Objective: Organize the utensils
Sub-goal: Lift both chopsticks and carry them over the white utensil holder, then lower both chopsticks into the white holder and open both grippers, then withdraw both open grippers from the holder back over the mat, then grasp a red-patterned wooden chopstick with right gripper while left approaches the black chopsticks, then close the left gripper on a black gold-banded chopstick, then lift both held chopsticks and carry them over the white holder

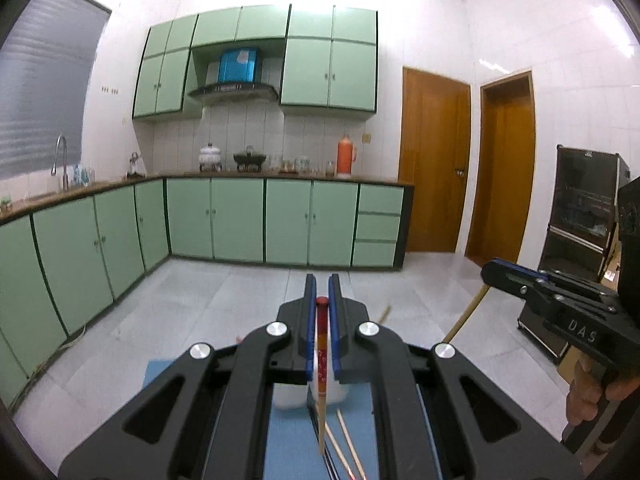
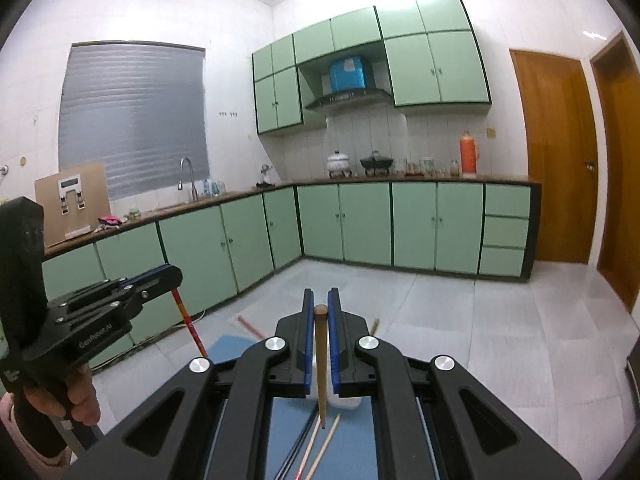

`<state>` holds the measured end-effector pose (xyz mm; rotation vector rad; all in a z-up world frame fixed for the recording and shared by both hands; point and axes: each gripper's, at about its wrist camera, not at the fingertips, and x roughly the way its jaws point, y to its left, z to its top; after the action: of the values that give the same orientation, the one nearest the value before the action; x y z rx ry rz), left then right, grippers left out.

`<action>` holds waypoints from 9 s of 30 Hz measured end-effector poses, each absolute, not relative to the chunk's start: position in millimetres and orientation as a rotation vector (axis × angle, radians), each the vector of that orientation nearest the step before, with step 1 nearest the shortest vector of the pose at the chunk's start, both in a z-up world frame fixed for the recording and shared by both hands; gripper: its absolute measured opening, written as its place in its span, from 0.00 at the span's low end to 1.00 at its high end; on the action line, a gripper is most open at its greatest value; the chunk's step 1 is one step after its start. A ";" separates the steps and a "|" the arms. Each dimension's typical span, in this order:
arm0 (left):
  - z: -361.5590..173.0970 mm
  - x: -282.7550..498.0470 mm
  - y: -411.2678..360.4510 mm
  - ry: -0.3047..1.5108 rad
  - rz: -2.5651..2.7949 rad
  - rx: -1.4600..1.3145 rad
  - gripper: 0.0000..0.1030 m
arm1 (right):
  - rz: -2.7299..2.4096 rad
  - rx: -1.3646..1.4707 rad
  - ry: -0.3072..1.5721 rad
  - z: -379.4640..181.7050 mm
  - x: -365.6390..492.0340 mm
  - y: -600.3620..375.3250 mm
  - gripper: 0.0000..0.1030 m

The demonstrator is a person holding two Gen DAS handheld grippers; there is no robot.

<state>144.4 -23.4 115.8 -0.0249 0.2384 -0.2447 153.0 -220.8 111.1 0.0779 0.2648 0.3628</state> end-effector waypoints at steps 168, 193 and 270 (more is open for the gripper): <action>-165.3 122.6 -28.7 0.933 -0.121 0.081 0.74 | 0.169 0.175 0.817 -179.2 89.5 -196.4 0.05; -165.3 128.0 -44.9 0.917 -0.143 0.052 0.41 | 0.177 0.198 0.831 -183.4 93.3 -195.3 0.06; 139.5 201.6 -27.3 0.193 -0.211 -0.027 0.05 | 0.322 0.120 0.176 145.0 225.1 -208.0 0.05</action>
<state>201.6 -27.3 139.5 -0.0266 0.1925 -0.2113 225.1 -208.0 145.0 0.1203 0.1760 0.3221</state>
